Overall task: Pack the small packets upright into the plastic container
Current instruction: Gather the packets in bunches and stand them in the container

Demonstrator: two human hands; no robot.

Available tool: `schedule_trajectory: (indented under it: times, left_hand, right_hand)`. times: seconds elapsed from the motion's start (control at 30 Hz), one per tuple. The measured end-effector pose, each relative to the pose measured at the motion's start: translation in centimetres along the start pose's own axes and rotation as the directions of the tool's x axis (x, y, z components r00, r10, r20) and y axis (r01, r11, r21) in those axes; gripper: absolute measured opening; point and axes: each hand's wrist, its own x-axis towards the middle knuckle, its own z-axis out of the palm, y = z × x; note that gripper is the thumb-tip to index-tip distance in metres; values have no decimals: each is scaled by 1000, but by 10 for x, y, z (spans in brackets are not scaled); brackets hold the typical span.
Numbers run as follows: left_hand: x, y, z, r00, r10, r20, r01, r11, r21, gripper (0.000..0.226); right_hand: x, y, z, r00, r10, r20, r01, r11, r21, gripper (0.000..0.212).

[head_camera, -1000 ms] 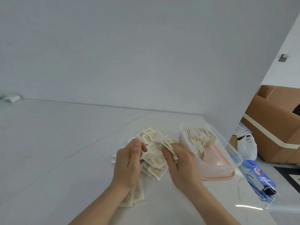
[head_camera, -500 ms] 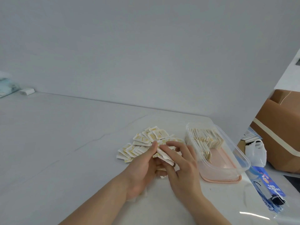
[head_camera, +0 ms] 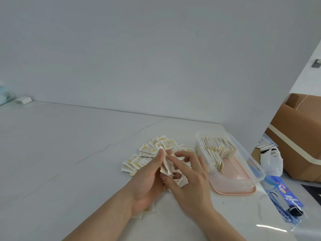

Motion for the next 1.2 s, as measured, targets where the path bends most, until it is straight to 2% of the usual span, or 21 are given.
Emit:
schedule_trajectory:
  times: [0.07, 0.17, 0.37, 0.47, 0.53, 0.67, 0.8, 0.97, 1.03, 1.13, 1.2]
  left_hand:
    - [2, 2, -4, 997, 1, -77, -4, 999, -38, 62]
    - [1, 4, -9, 990, -32, -137, 33, 999, 0, 70]
    - [-2, 7, -5, 995, -69, -66, 72, 996, 46, 68]
    - [-2, 7, -7, 996, -56, -68, 62, 995, 78, 50]
    - [-2, 5, -8, 992, -39, -117, 56, 988, 147, 38]
    - [-4, 5, -5, 980, -31, -198, 76, 971, 225, 31]
    - [-6, 8, -3, 971, -73, -227, 108, 984, 143, 26]
    - [1, 11, -8, 951, -20, -308, 0, 998, -64, 25]
    - [2, 14, -11, 933, 11, -359, -47, 995, -92, 32]
    - [2, 18, -14, 913, 63, -404, -122, 985, -122, 43]
    - [2, 19, -16, 907, 69, -415, -133, 983, -128, 38]
  right_hand:
    - [0, -1, -1, 1000, 5, 7, -5, 1000, -3, 54]
    - [0, -3, -4, 998, 31, 57, -33, 999, 33, 68]
    - [1, -3, -5, 989, 13, 146, -19, 999, 38, 83]
    - [1, -2, -9, 987, 8, 160, -22, 996, 87, 74]
    - [1, -1, -9, 987, 17, 161, -34, 994, 103, 67]
    - [1, 2, -9, 984, 37, 173, -51, 996, 79, 67]
    - [1, 0, -9, 988, 32, 153, -47, 995, 92, 63]
    - [2, 8, -8, 990, 130, 59, -133, 990, 49, 54]
    - [2, 13, -8, 977, 179, 115, -180, 984, -6, 59]
    - [-1, 18, -7, 930, 226, 289, -182, 968, -172, 73]
    - [-5, 20, -4, 886, 258, 386, -153, 947, -282, 80]
